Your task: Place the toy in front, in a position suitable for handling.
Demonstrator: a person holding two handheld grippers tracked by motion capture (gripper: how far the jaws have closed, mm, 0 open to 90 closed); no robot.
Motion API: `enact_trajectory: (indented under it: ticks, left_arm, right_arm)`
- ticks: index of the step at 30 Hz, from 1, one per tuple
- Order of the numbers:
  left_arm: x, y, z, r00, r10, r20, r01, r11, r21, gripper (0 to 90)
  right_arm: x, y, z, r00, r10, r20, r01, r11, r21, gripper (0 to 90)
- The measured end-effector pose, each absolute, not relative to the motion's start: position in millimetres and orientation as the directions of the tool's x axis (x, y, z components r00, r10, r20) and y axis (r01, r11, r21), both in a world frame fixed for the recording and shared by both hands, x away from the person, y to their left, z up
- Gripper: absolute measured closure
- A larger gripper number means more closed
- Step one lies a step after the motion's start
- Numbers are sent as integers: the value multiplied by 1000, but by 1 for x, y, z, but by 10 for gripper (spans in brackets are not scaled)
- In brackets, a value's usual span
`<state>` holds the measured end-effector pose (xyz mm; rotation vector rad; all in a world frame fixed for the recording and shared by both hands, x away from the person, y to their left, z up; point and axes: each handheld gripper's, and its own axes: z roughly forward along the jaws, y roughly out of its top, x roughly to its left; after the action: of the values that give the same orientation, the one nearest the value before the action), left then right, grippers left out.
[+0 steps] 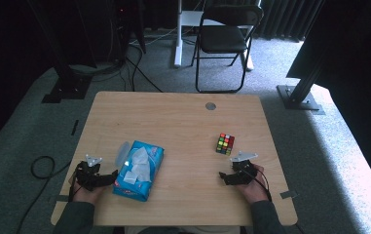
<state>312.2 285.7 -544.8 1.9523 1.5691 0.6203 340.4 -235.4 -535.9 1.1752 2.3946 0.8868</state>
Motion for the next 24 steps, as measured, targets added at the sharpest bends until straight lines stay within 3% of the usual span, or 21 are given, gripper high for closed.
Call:
enact_trajectory:
  ticks: [11,24]
  left_arm:
    - [313,286,-545,211,977,13,720,-164,674,15]
    - [312,286,-546,208,978,12,716,-161,679,14]
  right_arm:
    - [355,-249,-514,-513,857,-48,573,383,725,225]
    - [385,-252,-500,-506,863,-17,553,340,761,186]
